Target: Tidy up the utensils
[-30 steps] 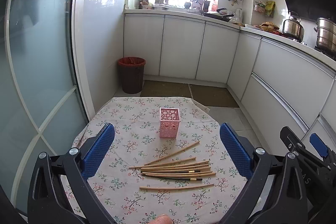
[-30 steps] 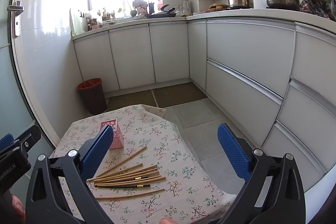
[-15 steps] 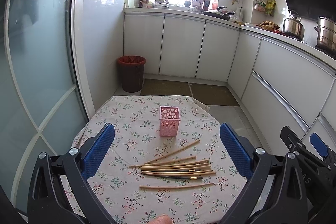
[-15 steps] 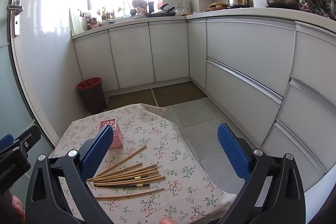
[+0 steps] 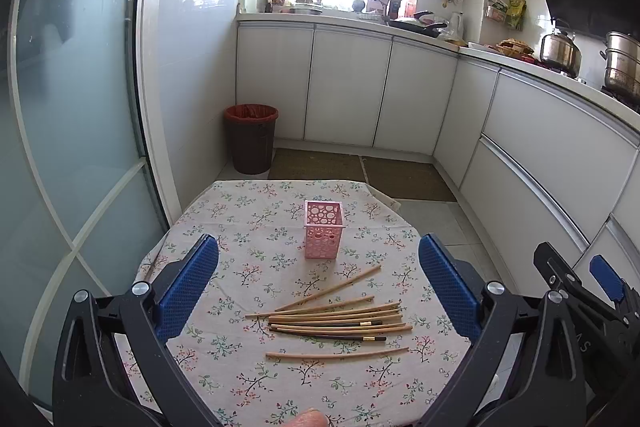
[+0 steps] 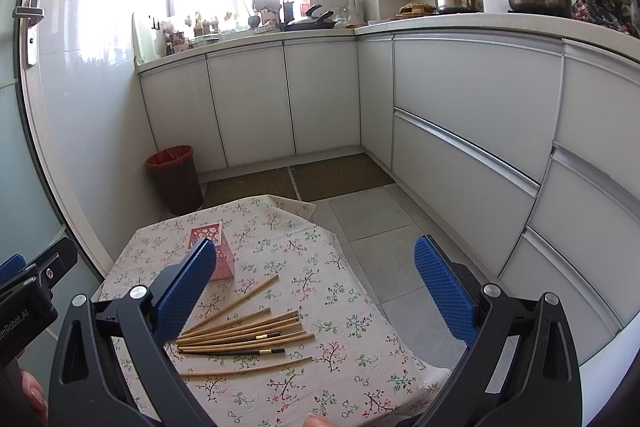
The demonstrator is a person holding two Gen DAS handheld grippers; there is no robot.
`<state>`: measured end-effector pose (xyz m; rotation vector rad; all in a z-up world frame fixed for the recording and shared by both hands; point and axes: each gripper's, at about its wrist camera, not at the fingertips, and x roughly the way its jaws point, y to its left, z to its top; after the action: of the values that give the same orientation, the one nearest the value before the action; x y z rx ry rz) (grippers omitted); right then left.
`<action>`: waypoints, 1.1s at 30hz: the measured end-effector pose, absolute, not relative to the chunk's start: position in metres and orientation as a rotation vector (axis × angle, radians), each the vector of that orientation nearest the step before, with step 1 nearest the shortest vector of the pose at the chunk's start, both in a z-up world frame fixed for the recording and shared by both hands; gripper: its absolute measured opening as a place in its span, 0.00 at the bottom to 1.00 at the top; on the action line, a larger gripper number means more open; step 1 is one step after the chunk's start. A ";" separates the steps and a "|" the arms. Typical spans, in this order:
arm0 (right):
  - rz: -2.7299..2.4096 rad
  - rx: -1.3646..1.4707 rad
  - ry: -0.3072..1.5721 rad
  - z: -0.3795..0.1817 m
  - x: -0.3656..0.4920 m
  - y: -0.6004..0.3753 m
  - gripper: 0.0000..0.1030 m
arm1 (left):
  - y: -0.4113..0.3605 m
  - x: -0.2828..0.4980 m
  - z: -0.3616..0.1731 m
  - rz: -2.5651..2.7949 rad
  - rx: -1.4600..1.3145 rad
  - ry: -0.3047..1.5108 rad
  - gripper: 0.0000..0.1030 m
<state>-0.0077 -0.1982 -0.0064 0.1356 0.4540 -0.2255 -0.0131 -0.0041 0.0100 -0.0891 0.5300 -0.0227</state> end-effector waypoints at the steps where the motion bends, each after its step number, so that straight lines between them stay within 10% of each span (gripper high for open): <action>1: -0.226 0.135 0.453 -0.006 -0.008 -0.198 0.94 | -0.004 -0.013 0.010 -0.022 -0.089 0.530 0.93; 33: -0.242 0.138 0.454 -0.007 -0.012 -0.202 0.94 | -0.008 -0.014 0.009 -0.028 -0.082 0.535 0.93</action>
<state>-0.0115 -0.2025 -0.0067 0.1382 0.4538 -0.2423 -0.0143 -0.0080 0.0088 -0.0822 0.5354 -0.0283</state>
